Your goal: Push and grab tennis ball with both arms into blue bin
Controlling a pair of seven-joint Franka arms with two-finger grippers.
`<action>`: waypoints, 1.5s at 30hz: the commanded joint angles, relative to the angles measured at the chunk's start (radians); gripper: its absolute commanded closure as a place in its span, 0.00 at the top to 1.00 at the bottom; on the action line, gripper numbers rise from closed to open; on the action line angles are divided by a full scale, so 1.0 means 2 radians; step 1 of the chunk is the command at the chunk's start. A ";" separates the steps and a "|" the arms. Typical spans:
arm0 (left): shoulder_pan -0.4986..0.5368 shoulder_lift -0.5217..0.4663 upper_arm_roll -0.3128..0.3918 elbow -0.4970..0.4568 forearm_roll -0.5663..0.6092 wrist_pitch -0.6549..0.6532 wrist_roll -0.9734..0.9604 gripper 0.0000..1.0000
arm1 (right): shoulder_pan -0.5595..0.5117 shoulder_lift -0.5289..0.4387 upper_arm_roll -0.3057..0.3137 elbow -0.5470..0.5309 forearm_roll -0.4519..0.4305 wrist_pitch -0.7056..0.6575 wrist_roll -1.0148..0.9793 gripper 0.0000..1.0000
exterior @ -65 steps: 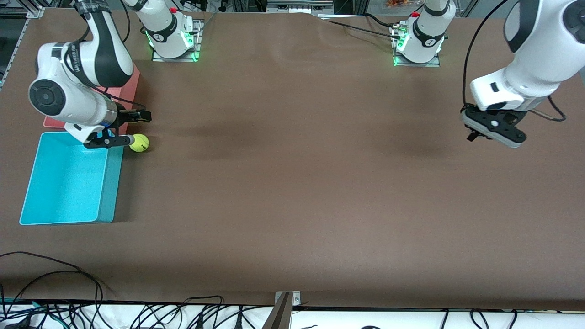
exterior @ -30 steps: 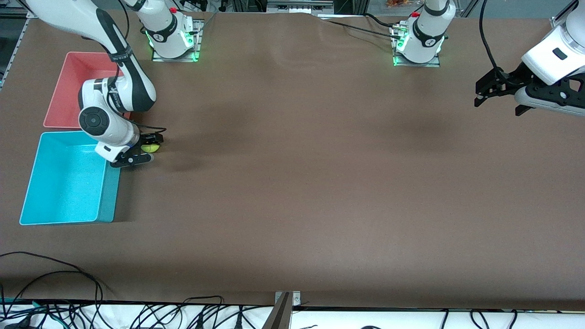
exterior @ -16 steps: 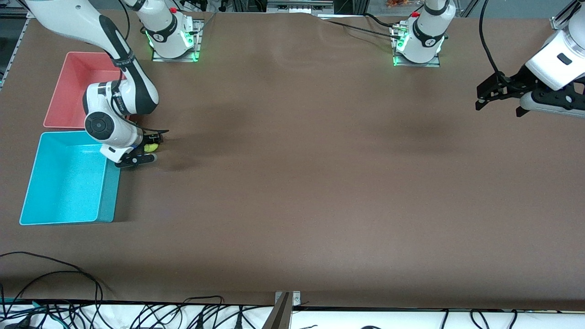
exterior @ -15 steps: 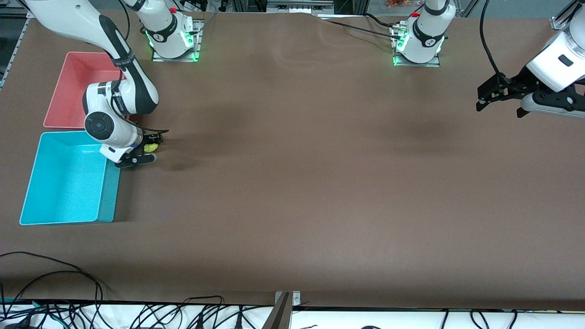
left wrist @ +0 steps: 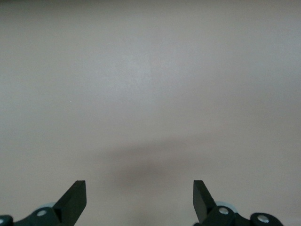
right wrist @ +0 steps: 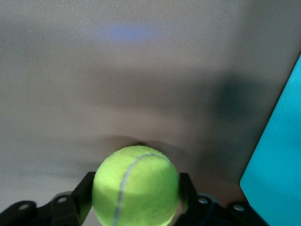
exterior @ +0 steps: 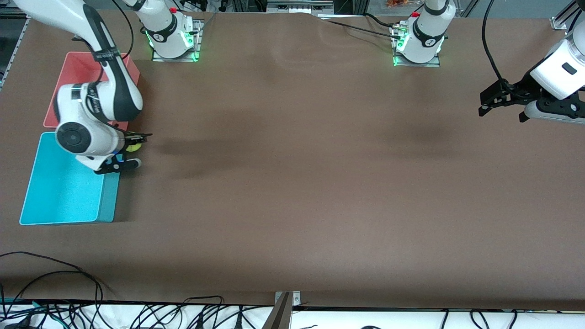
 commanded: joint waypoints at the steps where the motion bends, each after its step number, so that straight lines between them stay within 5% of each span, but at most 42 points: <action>1: -0.002 0.008 0.002 0.024 -0.001 -0.012 -0.005 1.00 | -0.004 0.000 -0.003 0.058 -0.003 -0.064 -0.056 0.37; 11: -0.002 0.008 0.003 0.025 -0.001 -0.012 -0.004 1.00 | -0.008 0.007 -0.063 0.079 -0.007 -0.055 -0.155 0.37; 29: 0.005 0.008 0.005 0.036 0.000 -0.012 -0.003 1.00 | -0.086 0.070 -0.062 0.077 -0.001 0.021 -0.258 0.38; 38: 0.005 0.008 0.005 0.036 0.000 -0.012 -0.003 1.00 | -0.121 0.102 -0.063 0.078 0.060 0.028 -0.313 0.41; 39: 0.005 0.008 0.005 0.036 0.000 -0.012 -0.004 1.00 | -0.121 0.102 -0.063 0.078 0.060 0.028 -0.313 0.46; 40: 0.005 0.008 0.005 0.036 0.000 -0.012 -0.003 1.00 | -0.120 0.102 -0.063 0.078 0.060 0.028 -0.312 0.62; 41: 0.005 0.008 0.005 0.036 0.000 -0.012 -0.003 1.00 | -0.120 0.102 -0.062 0.078 0.061 0.029 -0.305 0.90; 42: 0.005 0.008 0.005 0.036 0.000 -0.012 -0.003 1.00 | -0.119 0.102 -0.062 0.078 0.061 0.029 -0.304 1.00; 45: 0.005 0.008 0.005 0.036 0.000 -0.012 -0.003 1.00 | -0.119 0.101 -0.062 0.080 0.062 0.028 -0.304 1.00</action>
